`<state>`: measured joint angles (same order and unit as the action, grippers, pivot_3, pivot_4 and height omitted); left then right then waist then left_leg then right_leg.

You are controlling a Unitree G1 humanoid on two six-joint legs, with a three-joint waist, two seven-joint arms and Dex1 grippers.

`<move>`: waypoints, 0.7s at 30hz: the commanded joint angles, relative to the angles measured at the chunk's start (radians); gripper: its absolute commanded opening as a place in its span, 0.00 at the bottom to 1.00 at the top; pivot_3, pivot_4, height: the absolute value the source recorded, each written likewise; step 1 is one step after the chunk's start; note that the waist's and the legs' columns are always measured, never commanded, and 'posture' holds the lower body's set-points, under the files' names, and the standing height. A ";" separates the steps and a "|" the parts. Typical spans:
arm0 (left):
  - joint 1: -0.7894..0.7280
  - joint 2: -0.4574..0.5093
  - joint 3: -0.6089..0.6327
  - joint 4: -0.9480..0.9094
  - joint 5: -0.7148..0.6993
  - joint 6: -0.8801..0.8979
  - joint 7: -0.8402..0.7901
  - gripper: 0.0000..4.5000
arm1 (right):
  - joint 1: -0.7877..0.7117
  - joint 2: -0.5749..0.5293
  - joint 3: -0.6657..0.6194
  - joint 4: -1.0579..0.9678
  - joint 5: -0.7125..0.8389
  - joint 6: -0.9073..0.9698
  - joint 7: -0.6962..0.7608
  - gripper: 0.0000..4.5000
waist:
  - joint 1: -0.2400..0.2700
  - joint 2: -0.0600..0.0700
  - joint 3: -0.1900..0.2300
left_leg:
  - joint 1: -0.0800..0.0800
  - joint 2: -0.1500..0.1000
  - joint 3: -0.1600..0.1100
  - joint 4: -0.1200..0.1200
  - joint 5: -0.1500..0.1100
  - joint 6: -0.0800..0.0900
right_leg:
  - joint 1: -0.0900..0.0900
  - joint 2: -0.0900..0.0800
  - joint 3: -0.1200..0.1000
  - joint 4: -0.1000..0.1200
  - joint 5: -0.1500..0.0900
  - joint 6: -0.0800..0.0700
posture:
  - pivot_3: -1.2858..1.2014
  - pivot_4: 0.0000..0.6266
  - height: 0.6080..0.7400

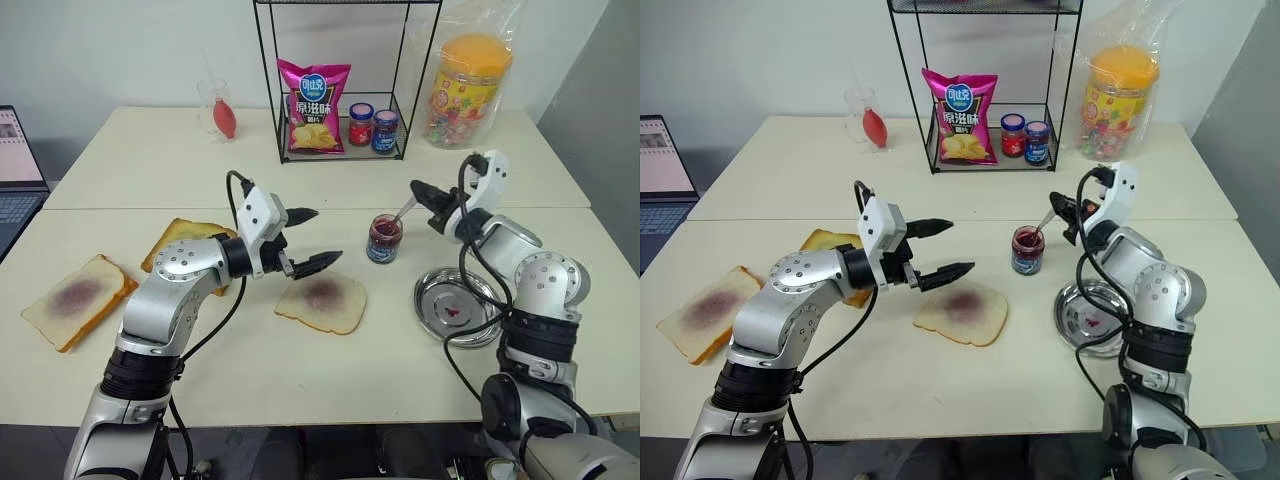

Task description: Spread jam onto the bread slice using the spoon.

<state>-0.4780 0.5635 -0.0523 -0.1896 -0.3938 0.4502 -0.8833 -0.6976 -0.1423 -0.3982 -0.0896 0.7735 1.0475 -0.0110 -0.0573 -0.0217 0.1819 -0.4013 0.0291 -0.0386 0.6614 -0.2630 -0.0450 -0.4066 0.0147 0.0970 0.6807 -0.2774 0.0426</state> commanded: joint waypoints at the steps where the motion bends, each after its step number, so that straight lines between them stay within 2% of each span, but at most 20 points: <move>1: -0.019 0.006 0.012 -0.010 0.001 -0.020 -0.005 1.00 | -0.029 0.023 -0.050 -0.019 0.068 0.022 -0.045 0.01 | 0.000 0.000 0.000 | 0.000 0.000 0.000 0.000 0.000 0.000 | 0.000 0.000 0.000 0.000 0.000 0.000 | 0.52 0.24 1.00; 13: -0.015 0.013 0.016 -0.016 -0.001 -0.018 -0.013 1.00 | -0.037 0.044 -0.136 0.009 0.167 0.030 -0.161 0.01 | -0.001 0.000 0.000 | 0.000 0.000 0.000 0.000 0.000 0.000 | 0.000 0.000 0.000 0.000 0.000 0.000 | 0.52 0.24 1.00; 21: -0.019 0.017 0.017 -0.012 -0.002 -0.019 -0.028 1.00 | -0.053 0.075 -0.225 0.047 0.294 0.003 -0.262 0.01 | -0.001 0.000 0.000 | 0.000 0.000 0.000 -0.001 0.000 0.000 | 0.000 0.000 0.000 0.000 0.000 0.000 | 0.52 0.24 1.00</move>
<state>-0.4834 0.5671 -0.0523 -0.1848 -0.3929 0.4495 -0.9060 -0.7265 -0.0704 -0.5938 -0.0316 1.0083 1.0750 -0.2488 -0.0584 -0.0214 0.1821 -0.4014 0.0291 -0.0383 0.6608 -0.2631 -0.0449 -0.4067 0.0148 0.0972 0.6801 -0.2774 0.0426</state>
